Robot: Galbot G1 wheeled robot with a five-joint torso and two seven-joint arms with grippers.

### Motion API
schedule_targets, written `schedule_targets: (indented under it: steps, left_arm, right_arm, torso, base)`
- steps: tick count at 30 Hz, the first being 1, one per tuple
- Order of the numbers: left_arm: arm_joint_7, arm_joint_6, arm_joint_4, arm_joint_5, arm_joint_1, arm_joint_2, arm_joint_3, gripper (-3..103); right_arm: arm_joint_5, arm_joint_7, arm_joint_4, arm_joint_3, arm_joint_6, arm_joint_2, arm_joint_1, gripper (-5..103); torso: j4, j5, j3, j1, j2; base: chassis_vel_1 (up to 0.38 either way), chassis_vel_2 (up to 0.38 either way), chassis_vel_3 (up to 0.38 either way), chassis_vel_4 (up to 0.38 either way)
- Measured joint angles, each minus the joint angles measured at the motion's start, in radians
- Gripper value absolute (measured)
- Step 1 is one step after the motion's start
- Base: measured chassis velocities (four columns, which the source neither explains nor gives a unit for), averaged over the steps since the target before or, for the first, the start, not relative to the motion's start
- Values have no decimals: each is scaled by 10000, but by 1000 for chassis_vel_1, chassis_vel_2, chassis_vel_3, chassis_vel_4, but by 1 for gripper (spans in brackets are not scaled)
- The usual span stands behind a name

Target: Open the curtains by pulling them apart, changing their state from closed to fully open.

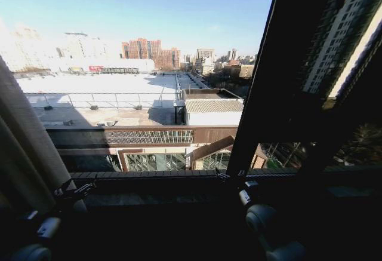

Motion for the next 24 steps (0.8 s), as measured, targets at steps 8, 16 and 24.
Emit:
schedule_targets:
  steps: [8,16,24]
  left_arm:
    - [193,-11,-6,150,90,99,24,100]
    - [212,-26,-2,153,153,112,-3,100]
    - [228,-62,14,180,188,68,12,100]
  right_arm:
    - [-2,-12,2,3,-19,-18,-28,100]
    - [-5,-12,45,-46,-100,49,21,100]
    - [-5,-6,163,9,-176,13,-122,100]
  torso:
    - [0,1,1,0,0]
    - [2,1,0,-2,0]
    - [1,-2,0,-1,0]
  base:
    - [-272,-287,276,277]
    - [-285,-267,273,280]
    - [-256,-256,248,258]
